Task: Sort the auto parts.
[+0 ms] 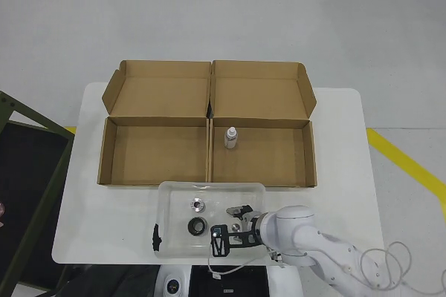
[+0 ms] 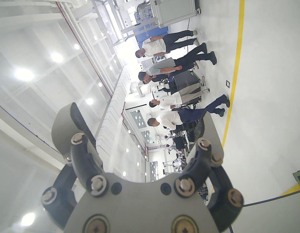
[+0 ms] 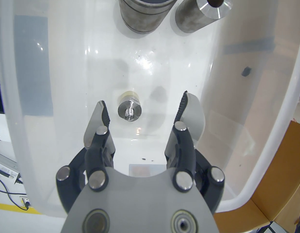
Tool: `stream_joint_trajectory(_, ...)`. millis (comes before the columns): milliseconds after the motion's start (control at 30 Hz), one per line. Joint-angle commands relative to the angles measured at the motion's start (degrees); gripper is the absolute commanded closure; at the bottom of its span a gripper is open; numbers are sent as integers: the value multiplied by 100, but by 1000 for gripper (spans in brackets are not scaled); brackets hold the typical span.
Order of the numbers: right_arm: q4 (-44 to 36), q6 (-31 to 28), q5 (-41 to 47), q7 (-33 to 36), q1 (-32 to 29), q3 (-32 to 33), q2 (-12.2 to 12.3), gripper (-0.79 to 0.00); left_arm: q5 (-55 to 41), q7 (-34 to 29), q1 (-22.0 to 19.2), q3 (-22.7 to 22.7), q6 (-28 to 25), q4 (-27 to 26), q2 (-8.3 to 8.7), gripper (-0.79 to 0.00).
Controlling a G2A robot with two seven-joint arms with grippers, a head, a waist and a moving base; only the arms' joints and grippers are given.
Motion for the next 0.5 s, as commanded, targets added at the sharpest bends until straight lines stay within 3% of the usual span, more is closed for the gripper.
stream_joint_trajectory(0, 34, 25, 23, 25, 57, -58, 0, -474, 0, 0, 0, 0, 0, 0, 0, -785)
stream_joint_trajectory(133, 119, 85, 61, 85, 152, -177, 0, -391, 0, 0, 0, 0, 0, 0, 0, -785)
stream_joint_trajectory(367, 230, 125, 178, 125, 286, -317, 8, -320, 0, 0, 0, 0, 0, 0, 0, -785)
stream_joint_trajectory(467, 275, 125, 246, 124, 328, -375, 10, -228, 0, 0, 0, 0, 0, 0, 0, -785)
